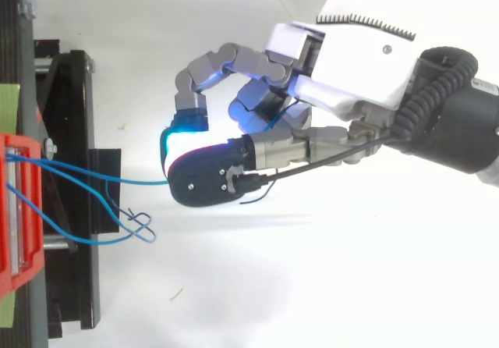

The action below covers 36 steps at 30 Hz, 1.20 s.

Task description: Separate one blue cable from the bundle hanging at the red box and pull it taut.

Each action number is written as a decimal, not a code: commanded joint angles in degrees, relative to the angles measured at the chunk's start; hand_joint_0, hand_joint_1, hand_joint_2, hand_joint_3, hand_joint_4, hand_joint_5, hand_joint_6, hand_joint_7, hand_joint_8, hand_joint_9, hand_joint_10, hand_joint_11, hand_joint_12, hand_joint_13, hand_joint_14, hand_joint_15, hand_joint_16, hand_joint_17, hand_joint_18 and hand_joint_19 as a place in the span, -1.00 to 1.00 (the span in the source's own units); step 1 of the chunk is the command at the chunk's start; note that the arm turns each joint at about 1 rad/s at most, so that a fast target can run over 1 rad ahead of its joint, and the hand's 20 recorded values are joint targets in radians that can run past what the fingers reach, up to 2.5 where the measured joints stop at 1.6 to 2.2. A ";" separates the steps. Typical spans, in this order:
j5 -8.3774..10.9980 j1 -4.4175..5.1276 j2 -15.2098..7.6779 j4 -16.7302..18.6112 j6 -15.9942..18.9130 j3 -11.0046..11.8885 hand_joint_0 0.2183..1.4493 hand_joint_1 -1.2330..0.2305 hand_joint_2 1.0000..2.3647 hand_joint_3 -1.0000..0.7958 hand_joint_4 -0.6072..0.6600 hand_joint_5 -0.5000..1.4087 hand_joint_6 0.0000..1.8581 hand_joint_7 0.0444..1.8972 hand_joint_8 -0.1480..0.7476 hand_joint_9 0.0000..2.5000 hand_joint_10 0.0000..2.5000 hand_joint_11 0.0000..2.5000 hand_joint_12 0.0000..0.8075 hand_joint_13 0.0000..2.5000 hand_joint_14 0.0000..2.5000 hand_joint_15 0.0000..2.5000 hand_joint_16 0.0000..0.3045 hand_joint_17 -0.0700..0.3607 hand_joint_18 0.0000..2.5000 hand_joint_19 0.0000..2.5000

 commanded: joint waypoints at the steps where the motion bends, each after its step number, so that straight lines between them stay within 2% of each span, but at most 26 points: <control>1: 0.25 0.20 -0.03 0.23 -0.14 -0.01 -0.45 -0.06 -1.00 -0.44 0.20 -0.68 -0.04 0.17 -0.07 -0.13 0.41 0.31 -0.12 -0.29 1.00 0.39 -0.75 -0.27 0.10 0.44; 7: 0.33 0.47 -0.03 0.23 -0.14 -0.01 -0.48 -0.03 -1.00 -0.44 0.21 -0.67 -0.04 0.16 -0.07 -0.12 0.41 0.30 -0.11 -0.29 1.00 0.39 -0.74 -0.25 0.10 0.43; 12: 0.95 0.55 -0.03 0.23 -0.14 -0.01 -0.46 -0.10 -1.00 -0.42 0.20 -0.67 -0.05 0.18 -0.09 -0.12 0.37 0.32 -0.13 -0.29 1.00 0.37 -0.74 -0.27 0.09 0.43; 20: 1.13 0.82 0.06 0.23 -0.14 -0.01 -0.40 -0.29 -0.96 -0.10 0.14 -0.67 -0.05 0.29 -0.11 -0.12 0.32 0.39 -0.15 -0.27 0.91 0.45 -0.75 -0.27 0.07 0.44; 26: 1.21 0.82 0.06 0.23 -0.14 -0.01 -0.38 -0.32 -0.96 -0.03 0.04 -0.68 -0.03 0.28 -0.13 -0.13 0.33 0.40 -0.16 -0.27 0.88 0.45 -0.74 -0.26 0.06 0.42; 27: 1.21 0.91 -0.03 0.23 -0.14 0.07 -0.38 -0.32 -0.96 -0.03 0.04 -0.68 -0.03 0.27 -0.14 -0.13 0.34 0.38 -0.16 -0.27 0.88 0.45 -0.75 -0.27 0.06 0.42; 29: 1.21 0.91 -0.03 0.23 -0.14 -0.01 -0.42 -0.25 -0.98 -0.23 0.11 -0.68 -0.03 0.16 -0.14 -0.13 0.35 0.37 -0.14 -0.27 0.89 0.44 -0.74 -0.26 0.05 0.42; 32: 1.39 0.91 0.06 0.14 0.04 0.07 -0.44 -0.16 -1.00 -0.40 0.14 -0.67 -0.03 0.15 -0.12 -0.13 0.34 0.37 -0.15 -0.27 0.90 0.41 -0.73 -0.25 0.05 0.41; 36: 1.74 1.08 -0.03 0.23 -0.05 -0.01 -0.46 -0.11 -1.00 -0.44 0.15 -0.67 -0.04 0.15 -0.13 -0.12 0.34 0.35 -0.14 -0.27 0.89 0.41 -0.73 -0.25 0.05 0.40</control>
